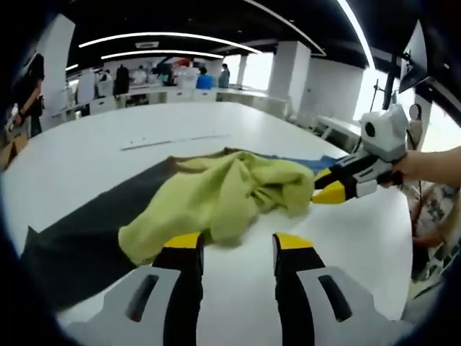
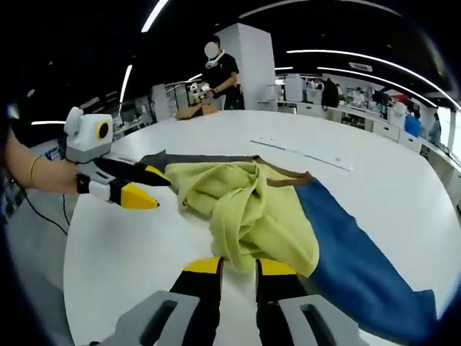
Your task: Fold the garment on the visible template until the final outline fits inside the template.
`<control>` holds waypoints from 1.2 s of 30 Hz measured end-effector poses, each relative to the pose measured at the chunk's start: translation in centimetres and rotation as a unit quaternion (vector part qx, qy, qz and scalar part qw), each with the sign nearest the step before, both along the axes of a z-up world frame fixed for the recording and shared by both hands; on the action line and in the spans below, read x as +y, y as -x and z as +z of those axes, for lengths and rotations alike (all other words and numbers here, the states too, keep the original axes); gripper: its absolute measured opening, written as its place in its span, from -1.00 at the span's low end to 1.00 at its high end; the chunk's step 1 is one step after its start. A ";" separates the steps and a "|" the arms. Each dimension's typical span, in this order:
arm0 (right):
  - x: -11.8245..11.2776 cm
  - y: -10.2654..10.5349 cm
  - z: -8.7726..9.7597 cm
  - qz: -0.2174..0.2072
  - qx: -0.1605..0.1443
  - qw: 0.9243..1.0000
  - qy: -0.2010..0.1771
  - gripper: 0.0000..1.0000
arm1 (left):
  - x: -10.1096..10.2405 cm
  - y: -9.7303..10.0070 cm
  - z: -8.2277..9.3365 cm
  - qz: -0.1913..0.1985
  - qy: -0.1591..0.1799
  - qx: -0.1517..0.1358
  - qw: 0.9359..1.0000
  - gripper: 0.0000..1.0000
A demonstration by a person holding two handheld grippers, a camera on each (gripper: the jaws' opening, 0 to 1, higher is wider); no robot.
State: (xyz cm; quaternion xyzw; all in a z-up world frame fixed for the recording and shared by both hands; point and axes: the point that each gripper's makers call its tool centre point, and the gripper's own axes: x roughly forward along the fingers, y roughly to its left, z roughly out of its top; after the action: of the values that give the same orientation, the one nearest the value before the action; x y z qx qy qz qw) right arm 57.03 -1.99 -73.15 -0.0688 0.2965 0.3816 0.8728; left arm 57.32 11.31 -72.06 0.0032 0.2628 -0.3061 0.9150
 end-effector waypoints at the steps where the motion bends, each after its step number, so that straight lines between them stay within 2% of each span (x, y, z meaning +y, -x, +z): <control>1: 0.1 0.0 0.0 0.003 0.002 1.000 -0.003 -0.79 | 0.0 -0.1 -0.1 0.002 -0.006 -0.001 1.000 -0.45; 5: 0.4 0.2 -0.3 0.016 -0.002 1.000 0.008 -0.84 | 0.1 -0.6 -0.3 0.020 -0.023 -0.009 1.000 -0.59; 8: 0.4 0.3 -0.4 0.018 -0.002 1.000 0.008 -0.88 | -0.4 -0.6 0.0 0.016 -0.026 -0.018 0.999 -0.64; 14: 0.5 0.2 -0.2 0.014 -0.005 1.000 0.002 -0.92 | -1.5 -0.5 -0.5 0.004 -0.035 -0.013 0.999 -0.68; 17: 0.4 0.2 -0.1 0.009 -0.003 1.000 0.000 -0.93 | -1.5 -0.8 -0.9 0.008 -0.052 -0.012 0.999 -0.69; 20: 0.4 0.2 -0.2 0.006 -0.002 1.000 -0.004 -0.93 | -1.7 -1.2 -1.3 0.013 -0.051 -0.005 0.999 -0.69; 22: 0.4 0.2 -0.2 0.005 -0.002 1.000 -0.005 -0.94 | -1.5 -1.4 -1.7 0.018 -0.067 -0.004 0.998 -0.71; 29: 0.3 0.2 -0.4 0.003 -0.002 1.000 -0.002 -0.99 | -1.3 -2.3 -2.4 0.037 -0.083 -0.004 0.996 -0.78; 33: 0.3 0.2 -0.4 0.006 -0.004 1.000 -0.002 -1.00 | -0.9 -2.3 -2.3 0.039 -0.070 0.010 0.997 -0.86; 36: 0.2 0.2 -0.4 0.007 -0.006 1.000 -0.001 -1.00 | -0.7 -2.0 -2.1 0.031 -0.068 0.014 0.997 -1.00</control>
State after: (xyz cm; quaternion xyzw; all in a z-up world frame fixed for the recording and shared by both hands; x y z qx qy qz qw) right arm 56.85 -1.76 -73.50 -0.0718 0.2902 0.3872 0.8722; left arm 59.31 10.65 -74.20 0.0528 0.2957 -0.2594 0.9179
